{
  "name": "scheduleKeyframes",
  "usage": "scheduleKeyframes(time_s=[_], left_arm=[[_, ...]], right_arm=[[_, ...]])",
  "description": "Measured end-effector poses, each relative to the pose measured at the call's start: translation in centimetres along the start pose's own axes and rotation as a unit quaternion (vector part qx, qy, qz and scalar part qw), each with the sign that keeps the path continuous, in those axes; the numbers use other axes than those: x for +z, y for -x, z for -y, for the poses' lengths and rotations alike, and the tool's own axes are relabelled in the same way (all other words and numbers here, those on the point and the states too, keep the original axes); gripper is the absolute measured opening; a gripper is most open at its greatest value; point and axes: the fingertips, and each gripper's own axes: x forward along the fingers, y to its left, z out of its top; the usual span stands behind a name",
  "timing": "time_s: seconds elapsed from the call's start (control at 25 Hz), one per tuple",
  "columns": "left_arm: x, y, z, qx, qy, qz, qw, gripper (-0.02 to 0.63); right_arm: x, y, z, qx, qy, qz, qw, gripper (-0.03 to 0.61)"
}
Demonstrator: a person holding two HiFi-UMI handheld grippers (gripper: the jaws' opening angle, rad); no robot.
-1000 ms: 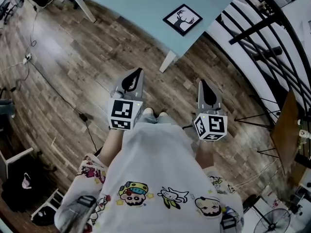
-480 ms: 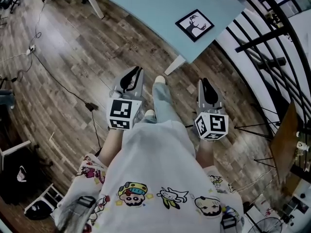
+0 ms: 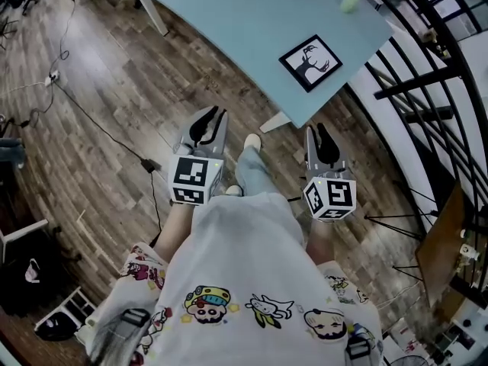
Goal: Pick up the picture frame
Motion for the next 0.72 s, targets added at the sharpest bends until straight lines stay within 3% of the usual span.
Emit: scheduleKeyframes(time_s=[0.72], left_arm=[[7.7, -16.7, -2.9, -0.009, 0.000, 0.006, 0.9999, 0.084]], right_arm=[[4.6, -14.0, 9.8, 0.015, -0.009, -0.017, 1.000, 0.137]])
